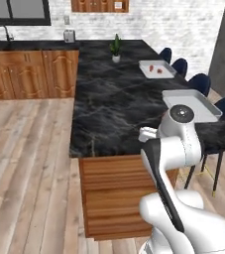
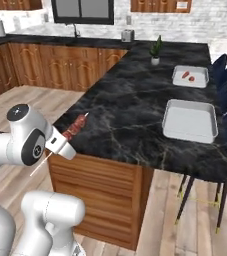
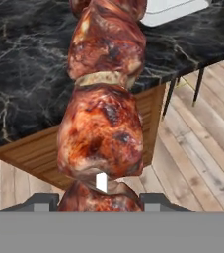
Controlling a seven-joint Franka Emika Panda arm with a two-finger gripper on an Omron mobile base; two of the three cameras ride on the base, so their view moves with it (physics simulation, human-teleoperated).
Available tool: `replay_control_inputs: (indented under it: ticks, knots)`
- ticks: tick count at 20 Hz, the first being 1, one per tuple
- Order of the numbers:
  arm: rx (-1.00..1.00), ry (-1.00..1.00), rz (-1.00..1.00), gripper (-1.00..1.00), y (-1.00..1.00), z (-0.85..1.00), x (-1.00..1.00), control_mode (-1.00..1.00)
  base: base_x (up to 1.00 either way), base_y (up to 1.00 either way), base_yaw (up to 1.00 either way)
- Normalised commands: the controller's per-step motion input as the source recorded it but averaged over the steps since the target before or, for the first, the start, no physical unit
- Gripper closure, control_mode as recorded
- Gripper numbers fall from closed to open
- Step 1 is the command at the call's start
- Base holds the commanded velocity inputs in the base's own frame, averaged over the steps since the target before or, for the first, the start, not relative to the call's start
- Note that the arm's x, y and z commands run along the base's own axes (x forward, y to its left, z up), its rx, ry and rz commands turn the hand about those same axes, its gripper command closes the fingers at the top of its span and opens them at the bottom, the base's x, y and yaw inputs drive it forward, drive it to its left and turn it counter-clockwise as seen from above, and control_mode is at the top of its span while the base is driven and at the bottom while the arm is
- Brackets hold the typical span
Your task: Place the cold items (sweet potato and carrot) from the fridge in one tupperware on the dining counter. Place the warm items (hot dog and kebab skewer) in the stove area in another tupperware.
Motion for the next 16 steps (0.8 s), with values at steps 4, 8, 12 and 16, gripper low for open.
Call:
replay_control_inputs:
  ticks: [4, 8, 12, 16]
  knots:
    - [0.0, 0.0, 0.0, 1.0, 0.0, 0.0, 0.0, 1.0, 0.08, -0.87, 0.37]
    - [0.0, 0.0, 0.0, 1.0, 0.0, 0.0, 0.0, 1.0, 0.09, -0.89, 0.36]
    - [0.0, 0.0, 0.0, 1.0, 0.0, 0.0, 0.0, 1.0, 0.1, -0.89, 0.33]
    - [0.0, 0.0, 0.0, 1.0, 0.0, 0.0, 0.0, 1.0, 0.12, -0.89, 0.3]
